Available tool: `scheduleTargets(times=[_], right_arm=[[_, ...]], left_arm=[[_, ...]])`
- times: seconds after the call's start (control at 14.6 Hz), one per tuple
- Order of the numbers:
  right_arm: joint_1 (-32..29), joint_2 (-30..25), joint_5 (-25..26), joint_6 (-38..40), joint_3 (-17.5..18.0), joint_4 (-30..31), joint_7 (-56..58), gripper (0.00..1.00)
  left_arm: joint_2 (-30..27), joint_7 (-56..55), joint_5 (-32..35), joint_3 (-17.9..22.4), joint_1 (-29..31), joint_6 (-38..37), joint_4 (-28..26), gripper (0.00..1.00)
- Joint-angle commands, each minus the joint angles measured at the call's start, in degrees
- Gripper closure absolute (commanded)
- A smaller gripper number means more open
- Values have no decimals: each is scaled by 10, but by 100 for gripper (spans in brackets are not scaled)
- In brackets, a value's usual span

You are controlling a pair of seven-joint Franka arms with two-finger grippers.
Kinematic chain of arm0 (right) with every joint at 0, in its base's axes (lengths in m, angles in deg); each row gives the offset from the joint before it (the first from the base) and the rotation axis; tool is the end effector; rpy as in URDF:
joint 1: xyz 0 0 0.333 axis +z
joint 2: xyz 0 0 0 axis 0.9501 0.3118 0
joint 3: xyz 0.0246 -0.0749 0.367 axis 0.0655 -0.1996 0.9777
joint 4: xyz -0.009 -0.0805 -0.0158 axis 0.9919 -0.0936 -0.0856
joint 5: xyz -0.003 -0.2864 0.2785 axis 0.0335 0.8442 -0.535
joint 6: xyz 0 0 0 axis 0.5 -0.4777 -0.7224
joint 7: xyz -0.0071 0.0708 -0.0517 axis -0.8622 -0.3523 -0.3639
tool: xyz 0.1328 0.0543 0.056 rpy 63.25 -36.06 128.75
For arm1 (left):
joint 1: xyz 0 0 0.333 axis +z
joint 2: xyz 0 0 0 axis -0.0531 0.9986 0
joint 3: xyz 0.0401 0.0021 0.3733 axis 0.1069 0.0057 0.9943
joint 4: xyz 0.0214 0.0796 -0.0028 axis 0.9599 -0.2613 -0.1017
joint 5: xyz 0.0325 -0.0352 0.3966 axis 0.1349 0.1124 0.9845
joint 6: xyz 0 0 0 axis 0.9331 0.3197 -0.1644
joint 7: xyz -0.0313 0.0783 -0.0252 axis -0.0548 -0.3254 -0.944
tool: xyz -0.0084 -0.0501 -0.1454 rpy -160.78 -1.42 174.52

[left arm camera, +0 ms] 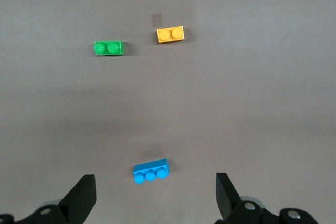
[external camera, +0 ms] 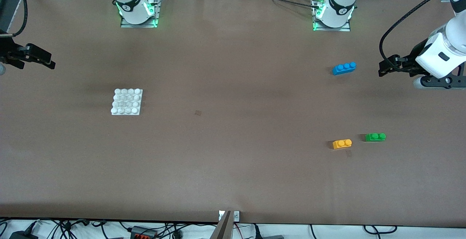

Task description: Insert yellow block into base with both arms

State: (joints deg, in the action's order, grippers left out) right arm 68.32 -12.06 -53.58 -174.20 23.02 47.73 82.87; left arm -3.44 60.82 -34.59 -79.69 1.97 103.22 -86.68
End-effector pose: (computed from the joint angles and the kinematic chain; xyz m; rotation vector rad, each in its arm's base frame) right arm 0.5585 -0.0426 0.6043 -3.1267 0.0010 0.0655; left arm 0.5684 -0.0283 0.5853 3.1267 0.0215 -0.1586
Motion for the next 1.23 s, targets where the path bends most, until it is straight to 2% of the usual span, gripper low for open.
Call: scheduleTargets(times=[0.0,0.69,0.89,1.17], right_arm=[[3,5,7,6,-1,-1,-2,0],[5,28,1,61,0,-2,-1,0],[10,74,1,62,0,-27,0,0],[28,117,-1,48,0,-25,0,0]], left_arm=[[5,11,-11,-3,5,-12,14,0],[4,11,-11,-3,5,-12,14,0],[4,12,-11,-3,5,-12,14,0],[5,12,-11,-3,5,-13,14,0]])
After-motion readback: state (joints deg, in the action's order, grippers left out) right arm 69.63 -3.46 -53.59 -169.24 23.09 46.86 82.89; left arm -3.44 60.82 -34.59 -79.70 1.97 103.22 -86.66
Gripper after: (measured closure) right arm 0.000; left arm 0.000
